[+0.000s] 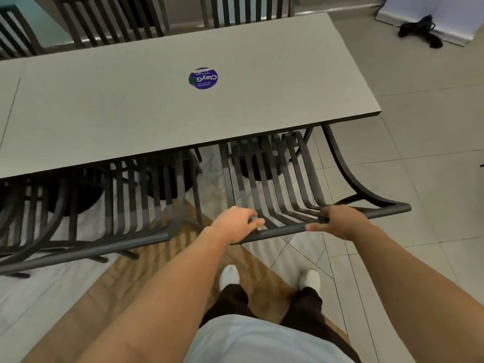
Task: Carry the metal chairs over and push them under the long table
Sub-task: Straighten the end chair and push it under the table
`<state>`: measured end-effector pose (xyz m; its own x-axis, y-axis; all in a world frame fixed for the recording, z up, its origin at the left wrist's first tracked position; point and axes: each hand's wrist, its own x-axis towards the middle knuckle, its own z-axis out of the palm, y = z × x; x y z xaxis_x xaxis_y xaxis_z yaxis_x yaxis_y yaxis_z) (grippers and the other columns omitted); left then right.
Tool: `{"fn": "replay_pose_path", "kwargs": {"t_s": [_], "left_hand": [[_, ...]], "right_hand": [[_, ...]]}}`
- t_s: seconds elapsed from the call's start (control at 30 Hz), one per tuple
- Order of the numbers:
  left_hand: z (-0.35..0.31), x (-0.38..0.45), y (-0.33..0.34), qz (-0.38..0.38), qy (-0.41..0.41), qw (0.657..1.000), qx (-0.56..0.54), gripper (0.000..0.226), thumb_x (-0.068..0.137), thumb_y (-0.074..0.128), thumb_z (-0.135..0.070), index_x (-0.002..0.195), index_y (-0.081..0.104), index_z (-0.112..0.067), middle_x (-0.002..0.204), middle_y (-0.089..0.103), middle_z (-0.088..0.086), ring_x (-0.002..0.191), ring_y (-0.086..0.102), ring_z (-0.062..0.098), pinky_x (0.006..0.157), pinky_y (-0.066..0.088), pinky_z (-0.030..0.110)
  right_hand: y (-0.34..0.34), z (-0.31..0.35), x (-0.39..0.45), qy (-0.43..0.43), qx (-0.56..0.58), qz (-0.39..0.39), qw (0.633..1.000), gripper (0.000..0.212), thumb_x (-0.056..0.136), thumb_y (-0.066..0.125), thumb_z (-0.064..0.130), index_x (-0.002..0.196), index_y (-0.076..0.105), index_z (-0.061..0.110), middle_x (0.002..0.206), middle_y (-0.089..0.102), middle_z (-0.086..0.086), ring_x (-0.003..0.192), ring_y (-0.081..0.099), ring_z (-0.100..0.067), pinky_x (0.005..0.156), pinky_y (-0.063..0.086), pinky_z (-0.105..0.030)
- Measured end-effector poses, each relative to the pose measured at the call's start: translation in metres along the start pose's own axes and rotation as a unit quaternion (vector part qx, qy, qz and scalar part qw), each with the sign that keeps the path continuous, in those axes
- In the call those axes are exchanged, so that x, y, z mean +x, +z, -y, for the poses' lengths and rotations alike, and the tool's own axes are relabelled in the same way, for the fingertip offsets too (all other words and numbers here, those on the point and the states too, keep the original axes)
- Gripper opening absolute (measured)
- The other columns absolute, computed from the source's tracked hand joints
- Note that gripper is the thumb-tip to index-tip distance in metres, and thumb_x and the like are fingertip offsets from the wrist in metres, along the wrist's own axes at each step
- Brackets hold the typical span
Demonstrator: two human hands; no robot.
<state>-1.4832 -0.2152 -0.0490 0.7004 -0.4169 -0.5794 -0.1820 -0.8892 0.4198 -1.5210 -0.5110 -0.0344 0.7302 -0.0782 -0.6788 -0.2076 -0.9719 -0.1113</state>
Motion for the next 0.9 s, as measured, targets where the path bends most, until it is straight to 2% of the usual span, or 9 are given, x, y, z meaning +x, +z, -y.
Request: {"fn": "replay_pose_path", "kwargs": {"t_s": [0.07, 0.17, 0.27, 0.37, 0.5, 0.67, 0.9], "left_hand": [[-0.009, 0.004, 0.014, 0.015, -0.027, 0.999, -0.010, 0.078, 0.093, 0.044, -0.076, 0.148, 0.051, -0.022, 0.132, 0.065, 0.005, 0.116, 0.062, 0.023, 0.096, 0.053, 0.038], [-0.025, 0.003, 0.037, 0.038, -0.061, 0.997, -0.017, 0.090, 0.081, 0.047, -0.087, 0.145, 0.052, -0.024, 0.124, 0.066, 0.002, 0.108, 0.064, 0.019, 0.093, 0.055, 0.038], [-0.041, 0.008, 0.060, 0.008, -0.094, 0.994, 0.048, 0.064, 0.090, 0.053, -0.074, 0.133, 0.057, -0.026, 0.111, 0.064, -0.001, 0.099, 0.063, 0.018, 0.086, 0.055, 0.037], [-0.057, 0.017, 0.074, -0.053, -0.147, 0.984, 0.089, 0.035, 0.099, 0.055, -0.050, 0.127, 0.060, -0.030, 0.109, 0.066, -0.002, 0.099, 0.064, 0.021, 0.082, 0.054, 0.037], [-0.070, 0.023, 0.080, -0.049, -0.188, 0.976, 0.098, 0.028, 0.101, 0.054, -0.038, 0.127, 0.063, -0.033, 0.110, 0.069, -0.001, 0.101, 0.065, 0.024, 0.086, 0.053, 0.040], [-0.090, 0.021, 0.089, 0.000, -0.190, 0.979, 0.071, 0.046, 0.102, 0.055, -0.030, 0.145, 0.049, -0.046, 0.124, 0.066, 0.003, 0.110, 0.064, 0.025, 0.095, 0.052, 0.040], [-0.113, 0.030, 0.096, 0.004, -0.186, 0.980, 0.075, 0.050, 0.104, 0.055, -0.033, 0.148, 0.042, -0.051, 0.128, 0.064, 0.005, 0.112, 0.064, 0.027, 0.095, 0.053, 0.042]], "right_hand": [[0.004, -0.021, 0.012, -0.019, -0.027, 0.017, 0.999, 0.078, 0.069, 0.059, 0.088, 0.113, 0.065, 0.025, 0.097, 0.063, 0.006, 0.090, 0.060, -0.015, 0.085, 0.054, -0.038], [0.008, -0.050, 0.028, -0.057, -0.070, 0.014, 0.996, 0.047, 0.082, 0.069, 0.064, 0.114, 0.065, 0.029, 0.095, 0.060, 0.010, 0.090, 0.058, -0.013, 0.084, 0.054, -0.038], [0.009, -0.072, 0.039, -0.081, -0.128, -0.001, 0.988, 0.031, 0.094, 0.062, 0.045, 0.122, 0.062, 0.030, 0.100, 0.060, 0.007, 0.095, 0.060, -0.017, 0.084, 0.055, -0.039], [0.012, -0.083, 0.045, -0.111, -0.168, -0.028, 0.979, 0.020, 0.099, 0.054, 0.035, 0.116, 0.062, 0.028, 0.098, 0.063, 0.004, 0.091, 0.062, -0.019, 0.082, 0.056, -0.039], [0.015, -0.090, 0.045, -0.130, -0.196, -0.046, 0.971, 0.018, 0.101, 0.053, 0.034, 0.114, 0.062, 0.026, 0.093, 0.062, 0.002, 0.088, 0.062, -0.020, 0.079, 0.056, -0.037], [0.022, -0.114, 0.038, -0.156, -0.219, -0.050, 0.962, 0.021, 0.102, 0.049, 0.032, 0.115, 0.063, 0.023, 0.094, 0.062, 0.000, 0.088, 0.061, -0.021, 0.076, 0.052, -0.034], [0.017, -0.143, 0.046, -0.191, -0.246, -0.066, 0.948, 0.022, 0.102, 0.048, 0.037, 0.115, 0.062, 0.026, 0.096, 0.066, 0.003, 0.087, 0.063, -0.020, 0.070, 0.047, -0.031]]}}
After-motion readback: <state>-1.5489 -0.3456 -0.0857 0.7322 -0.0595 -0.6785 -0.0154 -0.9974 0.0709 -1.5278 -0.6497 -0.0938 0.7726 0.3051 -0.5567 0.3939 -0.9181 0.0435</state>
